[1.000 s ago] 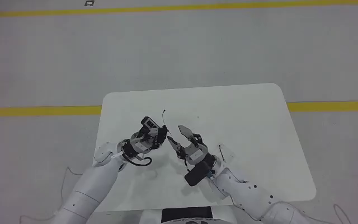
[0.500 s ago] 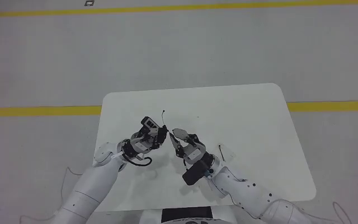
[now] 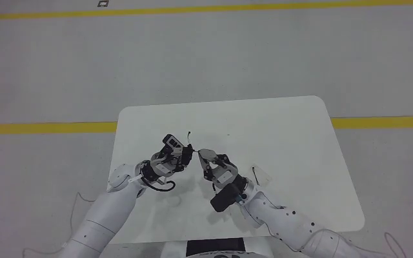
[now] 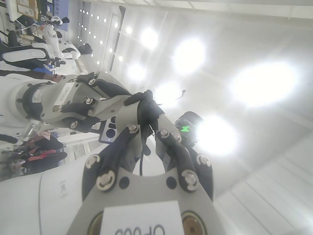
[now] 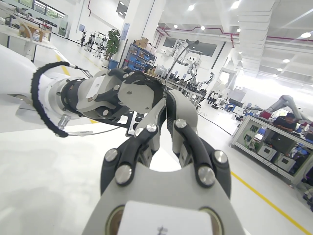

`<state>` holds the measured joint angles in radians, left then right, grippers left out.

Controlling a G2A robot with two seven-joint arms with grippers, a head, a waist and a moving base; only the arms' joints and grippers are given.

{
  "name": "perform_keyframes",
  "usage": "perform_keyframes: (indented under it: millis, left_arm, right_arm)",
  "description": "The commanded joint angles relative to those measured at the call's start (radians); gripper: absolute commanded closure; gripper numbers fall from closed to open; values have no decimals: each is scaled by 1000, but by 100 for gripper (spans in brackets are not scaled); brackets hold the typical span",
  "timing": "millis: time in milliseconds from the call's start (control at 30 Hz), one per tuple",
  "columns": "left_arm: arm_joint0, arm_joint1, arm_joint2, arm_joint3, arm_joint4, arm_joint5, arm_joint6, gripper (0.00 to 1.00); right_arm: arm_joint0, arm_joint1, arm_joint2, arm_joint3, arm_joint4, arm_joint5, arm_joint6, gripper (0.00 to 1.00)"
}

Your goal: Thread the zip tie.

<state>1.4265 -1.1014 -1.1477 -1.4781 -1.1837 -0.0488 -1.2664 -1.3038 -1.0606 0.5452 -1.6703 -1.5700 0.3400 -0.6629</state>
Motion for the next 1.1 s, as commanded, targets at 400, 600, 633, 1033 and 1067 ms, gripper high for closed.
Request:
perform_keyframes:
  millis: [400,600,633,1033,1067]
  left_arm:
    - [0,0,0,0,0,0,0,100]
    - [0,0,0,0,0,0,0,100]
    - [0,0,0,0,0,0,0,100]
    - [0,0,0,0,0,0,0,100]
    - [0,0,0,0,0,0,0,100]
  right_arm:
    - [-17,9,23,-4,0,0,0,100]
    - [-23,11,29,-4,0,0,0,100]
    - [-23,11,30,-4,0,0,0,100]
    - [-33,13,41,-6,0,0,-1,100]
    - [-33,13,42,-6,0,0,-1,100]
